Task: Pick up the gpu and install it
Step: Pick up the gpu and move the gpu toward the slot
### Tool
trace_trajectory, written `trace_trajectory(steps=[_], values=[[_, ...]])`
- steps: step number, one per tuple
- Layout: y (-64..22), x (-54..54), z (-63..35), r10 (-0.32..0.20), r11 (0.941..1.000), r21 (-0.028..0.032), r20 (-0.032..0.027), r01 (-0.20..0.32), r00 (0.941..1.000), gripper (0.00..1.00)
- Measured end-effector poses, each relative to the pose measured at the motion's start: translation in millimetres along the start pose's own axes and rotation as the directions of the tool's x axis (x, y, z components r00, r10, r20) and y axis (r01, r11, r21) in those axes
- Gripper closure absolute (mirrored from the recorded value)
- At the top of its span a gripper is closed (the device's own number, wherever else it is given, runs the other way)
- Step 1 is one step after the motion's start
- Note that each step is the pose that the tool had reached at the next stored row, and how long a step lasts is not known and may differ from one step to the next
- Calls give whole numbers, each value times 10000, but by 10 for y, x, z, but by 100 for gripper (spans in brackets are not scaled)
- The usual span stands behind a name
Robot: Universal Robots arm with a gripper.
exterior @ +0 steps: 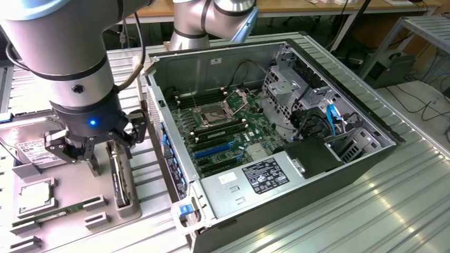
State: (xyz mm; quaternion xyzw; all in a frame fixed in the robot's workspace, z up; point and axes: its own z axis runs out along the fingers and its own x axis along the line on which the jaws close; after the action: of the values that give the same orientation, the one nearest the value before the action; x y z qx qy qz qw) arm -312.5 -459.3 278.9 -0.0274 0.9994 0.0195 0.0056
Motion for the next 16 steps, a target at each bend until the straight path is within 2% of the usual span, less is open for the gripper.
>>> trace_trajectory(steps=[6, 16], values=[[-11, 2, 111, 214, 9998, 3, 33, -214, 9998, 39], [-14, 19, 222, 519, 9987, 7, 59, -519, 9986, 39]])
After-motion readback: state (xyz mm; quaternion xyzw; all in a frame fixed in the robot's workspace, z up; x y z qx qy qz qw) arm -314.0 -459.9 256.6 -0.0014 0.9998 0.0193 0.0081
